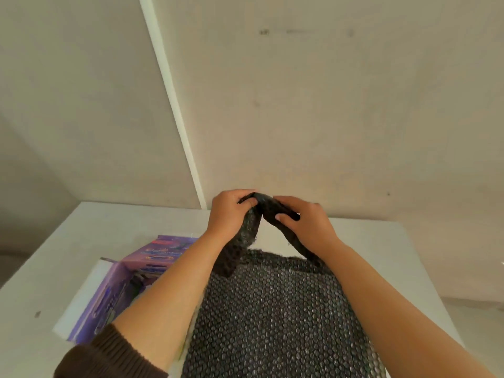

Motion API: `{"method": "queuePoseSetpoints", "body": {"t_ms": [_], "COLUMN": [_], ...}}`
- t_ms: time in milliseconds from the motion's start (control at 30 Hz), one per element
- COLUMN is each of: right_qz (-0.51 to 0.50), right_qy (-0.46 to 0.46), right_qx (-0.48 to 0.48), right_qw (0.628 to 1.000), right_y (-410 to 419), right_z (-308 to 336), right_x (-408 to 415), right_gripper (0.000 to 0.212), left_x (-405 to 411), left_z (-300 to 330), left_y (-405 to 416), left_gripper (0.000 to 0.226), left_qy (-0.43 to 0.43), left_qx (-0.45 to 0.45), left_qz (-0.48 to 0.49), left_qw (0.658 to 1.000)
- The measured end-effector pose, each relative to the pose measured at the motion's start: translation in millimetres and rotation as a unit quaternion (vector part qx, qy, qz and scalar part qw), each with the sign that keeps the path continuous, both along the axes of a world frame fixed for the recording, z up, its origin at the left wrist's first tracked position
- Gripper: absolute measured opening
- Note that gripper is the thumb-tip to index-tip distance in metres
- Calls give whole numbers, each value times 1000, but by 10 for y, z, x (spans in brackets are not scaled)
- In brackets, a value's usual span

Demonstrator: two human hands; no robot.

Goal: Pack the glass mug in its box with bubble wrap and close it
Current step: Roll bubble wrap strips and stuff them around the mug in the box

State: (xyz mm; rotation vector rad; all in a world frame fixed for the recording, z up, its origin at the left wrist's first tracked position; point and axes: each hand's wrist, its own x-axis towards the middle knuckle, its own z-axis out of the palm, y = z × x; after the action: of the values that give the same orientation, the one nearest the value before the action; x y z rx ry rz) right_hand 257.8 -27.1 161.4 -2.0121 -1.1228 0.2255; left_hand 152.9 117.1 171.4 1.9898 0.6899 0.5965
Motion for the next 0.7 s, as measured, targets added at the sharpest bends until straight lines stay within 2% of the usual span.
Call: {"method": "queuePoseSetpoints", "body": {"t_ms": [100, 167, 200, 233, 267, 367, 433, 500, 600, 633, 700], "right_qz": [-35, -50, -53, -50, -43, -1, 35, 67, 94, 99, 118], "right_qy": [12, 32, 50, 69, 85, 115, 126, 131, 167, 174, 184], "right_qx": [77, 121, 141, 158, 168, 160, 152, 146, 132, 128, 119], "right_qw": [996, 991, 987, 984, 981, 980, 980, 978, 973, 971, 969], "right_y": [59, 118, 142, 170, 197, 315, 430, 559, 768, 841, 1005], "right_z": [170, 232, 259, 289, 319, 396, 415, 418, 386, 367, 340], "right_x": [-249, -404, -476, -546, -608, -794, -953, -1138, -1426, -1514, -1682], "right_gripper": [35, 29, 27, 25, 25, 25, 27, 32, 44, 46, 49], "left_x": [-101, -230, -318, -420, -524, -808, -977, -1136, -1349, -1414, -1536], "left_z": [275, 420, 462, 483, 480, 453, 456, 478, 516, 509, 468], "left_y": [-93, -130, -129, -113, -74, 80, 154, 232, 392, 470, 643], "left_gripper": [27, 27, 30, 37, 46, 62, 64, 65, 56, 50, 43], "left_qy": [-69, -112, -124, -122, -111, -67, -78, -117, -216, -233, -248], "left_qx": [-152, -305, -351, -355, -325, -146, -95, -155, -333, -356, -341], "left_qz": [28, -45, -84, -108, -113, -62, -34, -23, -33, -27, 6], "left_qw": [986, 945, 924, 920, 933, 985, 992, 981, 917, 905, 907]}}
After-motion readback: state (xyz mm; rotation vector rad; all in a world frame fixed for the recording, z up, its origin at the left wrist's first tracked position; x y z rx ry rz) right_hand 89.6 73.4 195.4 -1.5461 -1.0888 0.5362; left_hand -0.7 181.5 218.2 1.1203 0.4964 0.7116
